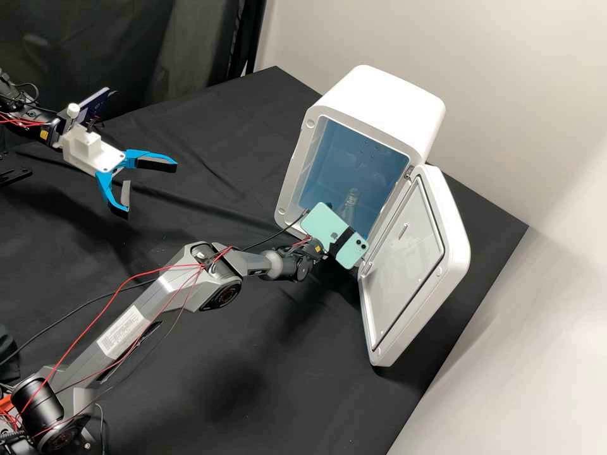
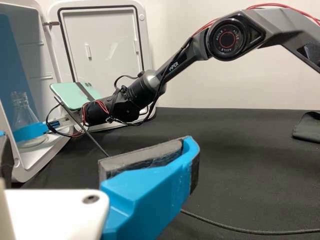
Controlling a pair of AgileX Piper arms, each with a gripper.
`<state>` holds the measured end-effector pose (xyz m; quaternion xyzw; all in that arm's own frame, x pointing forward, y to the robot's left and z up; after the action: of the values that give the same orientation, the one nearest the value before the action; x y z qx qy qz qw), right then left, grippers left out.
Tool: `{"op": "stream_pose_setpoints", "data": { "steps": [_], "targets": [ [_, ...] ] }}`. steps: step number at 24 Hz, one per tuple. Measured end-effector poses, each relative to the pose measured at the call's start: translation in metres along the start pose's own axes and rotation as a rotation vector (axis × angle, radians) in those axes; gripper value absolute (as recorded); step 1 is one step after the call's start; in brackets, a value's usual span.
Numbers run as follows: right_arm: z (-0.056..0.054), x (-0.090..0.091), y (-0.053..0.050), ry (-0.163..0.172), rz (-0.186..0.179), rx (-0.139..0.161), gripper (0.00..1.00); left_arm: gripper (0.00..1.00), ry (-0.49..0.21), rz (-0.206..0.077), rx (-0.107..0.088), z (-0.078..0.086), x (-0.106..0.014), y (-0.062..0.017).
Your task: Place the flask in the incubator
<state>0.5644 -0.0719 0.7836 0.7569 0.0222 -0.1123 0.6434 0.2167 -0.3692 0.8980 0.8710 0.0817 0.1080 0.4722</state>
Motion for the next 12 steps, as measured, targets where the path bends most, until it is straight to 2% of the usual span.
{"op": "stream_pose_setpoints", "data": {
  "steps": [12],
  "targets": [
    [-0.0028, -0.0007, 0.0019, 0.005, 0.003, -0.003, 1.00, 1.00, 0.004, 0.001, 0.000, -0.0009, -0.0002, 0.0002]
  ]
}}
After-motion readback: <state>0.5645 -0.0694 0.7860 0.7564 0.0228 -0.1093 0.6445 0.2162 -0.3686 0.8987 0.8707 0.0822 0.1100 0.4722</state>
